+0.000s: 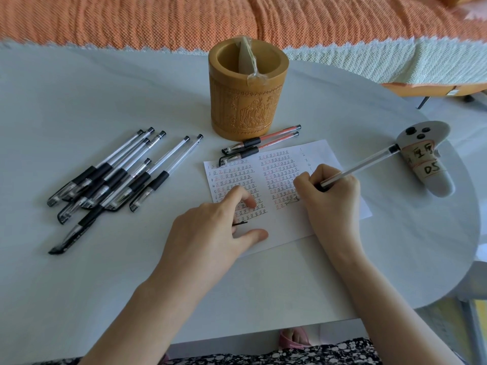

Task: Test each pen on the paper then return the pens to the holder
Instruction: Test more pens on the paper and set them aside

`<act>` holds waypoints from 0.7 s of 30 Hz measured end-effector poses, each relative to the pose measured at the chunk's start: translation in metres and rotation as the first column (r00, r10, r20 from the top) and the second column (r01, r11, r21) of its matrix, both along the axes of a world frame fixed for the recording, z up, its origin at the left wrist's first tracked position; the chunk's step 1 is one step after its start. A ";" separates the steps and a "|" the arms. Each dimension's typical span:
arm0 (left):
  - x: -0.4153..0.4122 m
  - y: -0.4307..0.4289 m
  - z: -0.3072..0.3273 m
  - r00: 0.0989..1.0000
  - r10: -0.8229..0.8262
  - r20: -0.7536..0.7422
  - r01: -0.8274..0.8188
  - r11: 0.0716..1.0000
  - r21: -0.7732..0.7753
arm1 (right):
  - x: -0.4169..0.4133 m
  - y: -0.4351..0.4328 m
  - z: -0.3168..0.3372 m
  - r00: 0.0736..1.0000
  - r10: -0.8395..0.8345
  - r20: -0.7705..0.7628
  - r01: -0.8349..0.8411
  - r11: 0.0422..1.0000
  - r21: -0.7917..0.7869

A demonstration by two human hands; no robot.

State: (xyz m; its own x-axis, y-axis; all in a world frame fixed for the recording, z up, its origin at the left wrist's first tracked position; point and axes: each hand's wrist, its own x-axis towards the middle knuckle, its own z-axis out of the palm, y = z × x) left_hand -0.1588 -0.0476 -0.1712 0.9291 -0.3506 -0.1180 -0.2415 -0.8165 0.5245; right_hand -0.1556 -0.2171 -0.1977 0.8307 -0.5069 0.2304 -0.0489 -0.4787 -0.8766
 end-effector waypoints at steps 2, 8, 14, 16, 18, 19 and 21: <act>0.000 0.000 0.000 1.000 -0.003 0.003 0.003 1.000 0.002 | 0.000 -0.001 0.000 1.000 -0.004 -0.004 0.004 1.000 0.004; 0.000 0.000 0.000 1.000 0.003 -0.006 -0.003 1.000 0.004 | 0.000 0.001 0.000 1.000 0.019 -0.008 -0.019 1.000 -0.016; 0.000 -0.001 0.001 1.000 0.006 -0.016 -0.006 1.000 0.008 | -0.001 0.002 0.002 1.000 0.023 -0.006 -0.023 1.000 -0.012; 0.000 -0.001 0.002 1.000 0.013 -0.023 -0.013 1.000 0.003 | 0.000 0.002 0.002 1.000 0.021 -0.009 -0.021 1.000 -0.023; 0.000 -0.001 0.002 1.000 0.015 -0.026 -0.015 1.000 0.005 | -0.001 0.002 0.002 1.000 0.017 -0.013 -0.018 1.000 -0.023; 0.000 -0.001 0.002 1.000 0.012 -0.025 -0.011 1.000 0.007 | -0.001 0.001 0.002 1.000 0.013 -0.014 -0.013 1.000 -0.017; 0.000 -0.001 0.003 1.000 0.005 -0.024 -0.005 1.000 0.009 | -0.001 0.001 0.002 1.000 0.007 -0.010 -0.007 1.000 -0.003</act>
State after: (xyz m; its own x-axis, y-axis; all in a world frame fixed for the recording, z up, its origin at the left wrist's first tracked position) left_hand -0.1592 -0.0482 -0.1686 0.9278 -0.3445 -0.1434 -0.2245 -0.8222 0.5231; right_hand -0.1568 -0.2163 -0.1959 0.8365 -0.5000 0.2241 -0.0537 -0.4819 -0.8746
